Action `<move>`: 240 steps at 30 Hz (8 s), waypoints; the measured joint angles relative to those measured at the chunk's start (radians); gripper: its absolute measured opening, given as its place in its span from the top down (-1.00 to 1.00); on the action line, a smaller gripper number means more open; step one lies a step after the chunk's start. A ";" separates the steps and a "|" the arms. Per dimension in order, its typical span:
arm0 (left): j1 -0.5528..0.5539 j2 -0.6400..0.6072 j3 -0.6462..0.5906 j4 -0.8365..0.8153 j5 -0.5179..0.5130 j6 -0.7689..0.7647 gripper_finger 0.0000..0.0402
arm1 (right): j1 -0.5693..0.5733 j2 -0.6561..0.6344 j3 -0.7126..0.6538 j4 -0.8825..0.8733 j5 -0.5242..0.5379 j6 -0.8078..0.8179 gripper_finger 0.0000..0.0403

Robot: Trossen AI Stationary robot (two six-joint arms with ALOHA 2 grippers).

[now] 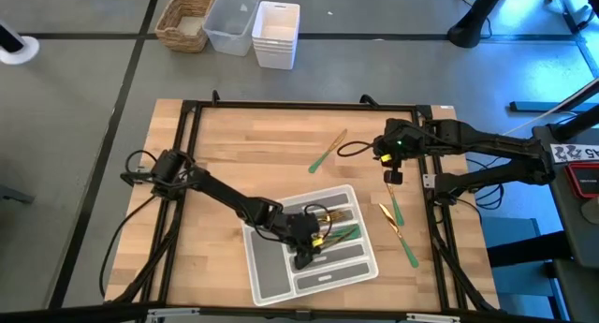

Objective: Sort silverware
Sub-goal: Put the green knife into the white silverware tray

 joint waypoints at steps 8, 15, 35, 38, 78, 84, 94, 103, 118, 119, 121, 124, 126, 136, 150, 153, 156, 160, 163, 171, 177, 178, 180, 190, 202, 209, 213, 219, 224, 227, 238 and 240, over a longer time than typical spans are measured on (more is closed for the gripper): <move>0.003 -0.001 0.000 -0.029 -0.001 0.104 0.85 | 0.000 0.000 0.000 0.000 -0.006 0.000 0.51; 0.001 -0.001 0.000 -0.034 0.008 0.141 0.85 | 0.000 0.000 0.000 0.000 -0.006 -0.004 0.51; 0.054 -0.015 0.000 -0.037 0.081 0.155 0.28 | 0.001 0.001 -0.012 -0.098 0.063 0.512 0.51; 0.087 -0.036 0.000 -0.035 0.166 0.135 0.30 | 0.001 0.002 -0.069 -0.152 0.084 0.656 0.51; 0.531 -0.087 0.000 -0.058 -0.065 0.498 0.32 | -0.023 0.027 -0.426 0.720 0.321 -0.141 0.51; 0.534 -0.080 0.000 -0.065 -0.064 0.500 0.32 | -0.134 0.131 -0.426 0.874 0.166 -0.363 0.51; 0.534 -0.080 0.000 -0.075 -0.064 0.532 0.32 | -0.299 0.340 -0.426 0.984 -0.002 -0.474 0.51; 0.535 -0.075 0.000 -0.093 -0.064 0.532 0.32 | -0.322 0.495 -0.426 1.169 -0.059 -0.593 0.51; 0.535 -0.074 0.000 -0.096 -0.064 0.532 0.32 | -0.322 0.627 -0.425 1.265 0.024 -0.566 0.51; 0.535 -0.074 0.000 -0.096 -0.064 0.532 0.32 | -0.322 0.631 -0.425 1.266 0.023 -0.558 0.51; 0.535 -0.074 0.000 -0.096 -0.064 0.532 0.32 | -0.321 0.637 -0.425 1.265 0.019 -0.553 0.51; 0.534 -0.074 0.000 -0.096 -0.064 0.532 0.32 | -0.321 0.640 -0.425 1.241 -0.003 -0.551 0.51; 0.534 -0.074 0.000 -0.096 -0.064 0.532 0.32 | -0.321 0.640 -0.424 1.218 -0.017 -0.548 0.51; 0.534 -0.074 0.000 -0.175 -0.064 0.532 0.32 | -0.321 0.634 -0.423 1.228 -0.022 -0.486 0.51; 0.533 -0.074 -0.013 -0.177 -0.063 0.532 0.32 | -0.321 0.658 -0.323 1.211 0.013 -0.482 0.51; 0.533 -0.074 -0.013 -0.178 -0.063 0.532 0.32 | -0.321 0.684 -0.318 1.203 0.009 -0.479 0.51; 0.532 -0.074 -0.013 -0.178 -0.063 0.532 0.32 | -0.321 0.698 -0.318 1.188 0.003 -0.478 0.51; 0.532 -0.074 -0.014 -0.178 -0.063 0.532 0.32 | -0.321 0.706 -0.315 1.131 0.003 -0.445 0.51; 0.532 -0.074 -0.014 -0.177 -0.063 0.532 0.32 | -0.320 0.704 -0.312 1.088 -0.013 -0.397 0.51; 0.532 -0.074 -0.014 -0.160 -0.153 0.591 0.32 | -0.321 0.705 -0.315 1.069 -0.155 -0.188 0.51; 0.526 -0.044 -0.013 -0.110 -0.158 0.583 0.32 | -0.320 0.706 -0.316 1.063 -0.296 -0.049 0.51; 0.523 -0.031 -0.013 -0.097 -0.158 0.580 0.32 | -0.320 0.706 -0.316 1.063 -0.298 -0.036 0.51; 0.515 -0.003 -0.013 -0.095 -0.158 0.576 0.32 | -0.320 0.706 -0.317 1.064 -0.296 -0.022 0.51; 0.505 0.073 -0.013 -0.032 -0.176 0.550 0.32 | -0.320 0.708 -0.319 1.097 -0.296 -0.004 0.51; 0.503 0.074 -0.013 -0.046 -0.186 0.535 0.32 | -0.320 0.709 -0.319 1.103 -0.294 0.191 0.51; 0.494 0.094 -0.012 -0.033 -0.184 0.526 0.32 | -0.320 0.709 -0.319 1.102 -0.294 0.201 0.51; 0.484 0.132 -0.010 -0.025 -0.192 0.524 0.32 | -0.320 0.709 -0.318 1.101 -0.295 0.202 0.51; 0.478 0.146 -0.007 -0.044 -0.279 0.527 0.32 | -0.320 0.709 -0.318 1.100 -0.315 0.222 0.51; 0.479 0.148 -0.008 -0.054 -0.333 0.553 0.32 | -0.322 0.708 -0.317 1.073 -0.393 0.226 0.51; 0.483 0.149 -0.008 -0.056 -0.337 0.553 0.33 | -0.321 0.708 -0.316 1.035 -0.402 0.225 0.51; 0.500 0.150 -0.010 -0.060 -0.322 0.559 0.65 | -0.322 0.708 -0.318 0.996 -0.534 0.225 0.51; 0.500 0.150 -0.010 -0.066 -0.313 0.560 0.72 | -0.321 0.708 -0.318 0.995 -0.549 0.224 0.51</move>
